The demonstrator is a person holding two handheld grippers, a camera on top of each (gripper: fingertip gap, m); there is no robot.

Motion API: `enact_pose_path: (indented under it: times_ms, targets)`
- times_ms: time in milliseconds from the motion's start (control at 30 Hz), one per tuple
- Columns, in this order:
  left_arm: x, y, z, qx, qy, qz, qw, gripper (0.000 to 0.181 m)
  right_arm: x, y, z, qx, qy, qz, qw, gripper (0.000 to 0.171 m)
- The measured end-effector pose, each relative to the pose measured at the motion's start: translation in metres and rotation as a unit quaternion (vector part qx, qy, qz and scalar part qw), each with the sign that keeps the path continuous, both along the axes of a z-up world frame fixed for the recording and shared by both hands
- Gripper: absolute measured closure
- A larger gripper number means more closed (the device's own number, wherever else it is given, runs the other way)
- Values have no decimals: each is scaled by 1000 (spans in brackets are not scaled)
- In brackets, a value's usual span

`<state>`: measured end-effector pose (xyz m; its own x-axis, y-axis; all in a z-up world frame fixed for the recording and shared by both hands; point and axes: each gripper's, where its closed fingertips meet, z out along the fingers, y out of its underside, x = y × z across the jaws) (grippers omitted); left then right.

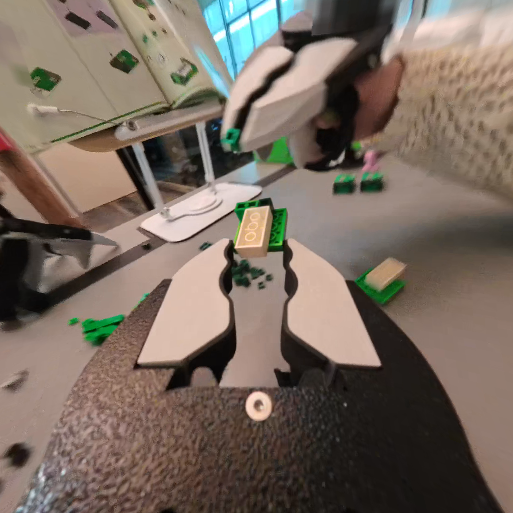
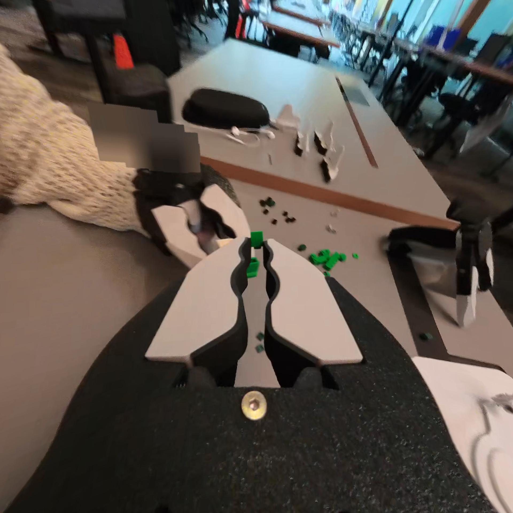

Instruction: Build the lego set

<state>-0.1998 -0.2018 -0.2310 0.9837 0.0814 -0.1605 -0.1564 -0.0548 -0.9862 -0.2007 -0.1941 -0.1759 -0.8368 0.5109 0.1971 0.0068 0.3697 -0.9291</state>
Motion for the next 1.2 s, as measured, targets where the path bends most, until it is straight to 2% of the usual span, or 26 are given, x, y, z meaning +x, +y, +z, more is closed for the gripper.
enact_pose_path:
  times_ms: [133,267,333,1200]
  targets:
    - [12,3,6,26,-85,-41,995,148,34,-7,-2,9,-55,15,998,164]
    - [18,3,11,51,-173,-73,981,148,39,-5,-13,47,-87,-12,995,163]
    - [20,4,12,54,-190,-79,977,148,39,-5,-15,56,-96,-24,994,163]
    - [21,4,8,44,-213,-90,972,148,27,-6,-26,99,-85,-90,987,162]
